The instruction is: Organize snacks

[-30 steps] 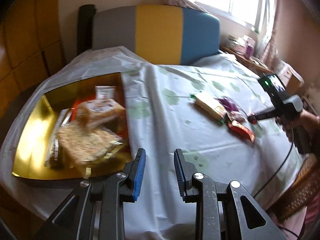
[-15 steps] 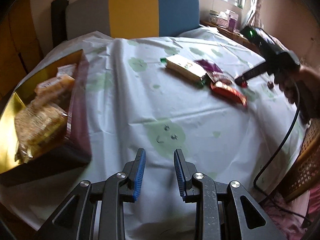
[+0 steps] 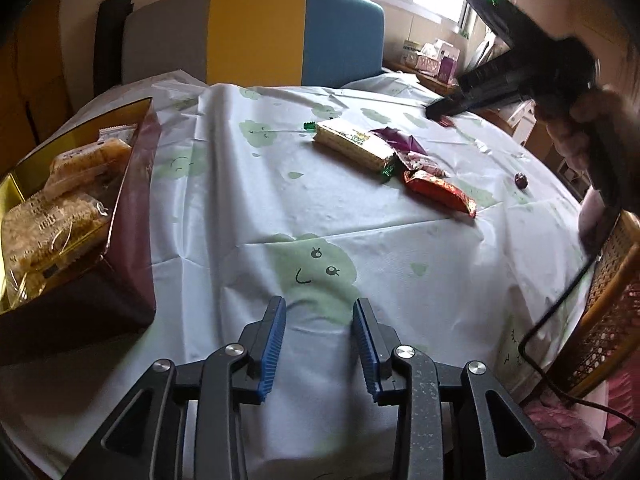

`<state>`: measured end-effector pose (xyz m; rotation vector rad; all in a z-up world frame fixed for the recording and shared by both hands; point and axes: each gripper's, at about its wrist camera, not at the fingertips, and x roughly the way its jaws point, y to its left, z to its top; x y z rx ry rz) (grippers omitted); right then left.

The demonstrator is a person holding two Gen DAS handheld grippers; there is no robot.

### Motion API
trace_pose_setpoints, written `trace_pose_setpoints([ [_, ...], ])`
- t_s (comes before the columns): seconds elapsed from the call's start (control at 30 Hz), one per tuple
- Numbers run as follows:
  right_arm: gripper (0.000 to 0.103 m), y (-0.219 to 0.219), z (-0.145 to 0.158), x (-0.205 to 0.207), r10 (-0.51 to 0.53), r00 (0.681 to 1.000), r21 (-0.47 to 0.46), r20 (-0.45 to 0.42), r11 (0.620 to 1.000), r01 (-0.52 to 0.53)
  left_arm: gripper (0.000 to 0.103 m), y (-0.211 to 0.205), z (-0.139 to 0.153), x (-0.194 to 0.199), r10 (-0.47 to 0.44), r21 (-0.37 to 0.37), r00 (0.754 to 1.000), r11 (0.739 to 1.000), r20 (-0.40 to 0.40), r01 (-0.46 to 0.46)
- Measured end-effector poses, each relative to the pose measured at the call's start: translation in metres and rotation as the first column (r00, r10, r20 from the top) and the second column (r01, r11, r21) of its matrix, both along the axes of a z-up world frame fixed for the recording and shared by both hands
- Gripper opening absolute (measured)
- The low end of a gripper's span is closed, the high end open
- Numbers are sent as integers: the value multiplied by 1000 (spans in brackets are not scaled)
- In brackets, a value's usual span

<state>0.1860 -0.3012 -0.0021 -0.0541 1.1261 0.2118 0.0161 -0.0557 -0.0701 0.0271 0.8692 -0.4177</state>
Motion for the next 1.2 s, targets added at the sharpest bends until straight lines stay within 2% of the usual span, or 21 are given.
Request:
trace_pose_setpoints([
  [0.13,17,56,15,-2,129,992,68,19,989,-129,35,3,-1,-1,1,-28,1000,1000,7,-1],
  [0.23,17,103,24,-1,240,970,119,27,963,-242,35,5,-2,-2,-1,-37,1000,999,17,2],
  [0.47,17,223,50,0,464,882,215,79,857,-469,36,8,-3,-2,-2,-62,1000,998,29,4],
  [0.6,18,279,55,6,534,839,239,102,806,-542,36,12,-4,0,4,-96,1000,995,19,-2],
  [0.67,19,299,52,11,547,831,238,100,798,-554,36,14,-4,1,4,-109,1000,994,14,-3],
  [0.73,36,319,48,22,546,833,261,94,793,-550,36,16,-4,1,5,-121,1000,993,9,-4],
  [0.8,39,326,44,30,545,836,287,70,791,-540,36,16,-4,2,5,-126,1000,992,7,-4],
  [0.83,39,329,43,33,533,843,279,65,802,-528,36,16,-4,2,4,-126,1000,992,6,-3],
  [0.93,39,324,41,36,515,854,282,72,811,-513,36,15,-4,1,4,-116,1000,993,12,-3],
  [1.07,39,299,45,31,492,867,275,83,825,-494,36,15,-4,1,4,-112,1000,994,14,-2],
  [1.2,39,264,45,24,449,889,232,90,859,-457,36,13,-4,0,4,-98,1000,995,20,-2],
])
